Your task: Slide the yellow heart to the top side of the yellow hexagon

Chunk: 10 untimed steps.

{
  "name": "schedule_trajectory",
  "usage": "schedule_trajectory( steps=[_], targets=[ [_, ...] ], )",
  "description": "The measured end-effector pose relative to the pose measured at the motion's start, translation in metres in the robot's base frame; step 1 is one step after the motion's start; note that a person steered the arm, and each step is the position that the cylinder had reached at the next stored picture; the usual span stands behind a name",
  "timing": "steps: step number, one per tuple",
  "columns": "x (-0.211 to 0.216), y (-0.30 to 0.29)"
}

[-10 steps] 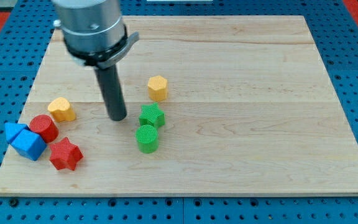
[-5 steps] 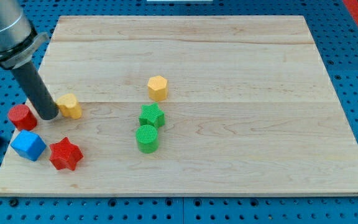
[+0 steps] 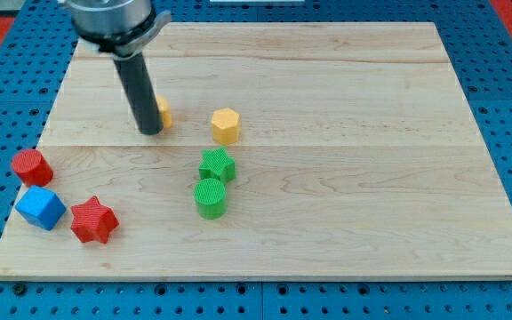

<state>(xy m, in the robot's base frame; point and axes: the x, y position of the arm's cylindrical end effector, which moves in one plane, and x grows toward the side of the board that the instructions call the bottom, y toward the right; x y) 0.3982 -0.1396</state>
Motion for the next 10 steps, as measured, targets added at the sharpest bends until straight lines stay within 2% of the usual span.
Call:
schedule_trajectory(
  steps=[2,3,4,5,8,10],
  targets=[
    [-0.036,-0.007],
    [-0.041,-0.043],
    [-0.059,-0.042],
    [-0.069,-0.028],
    [-0.063,0.058],
    [-0.068,0.064]
  ],
)
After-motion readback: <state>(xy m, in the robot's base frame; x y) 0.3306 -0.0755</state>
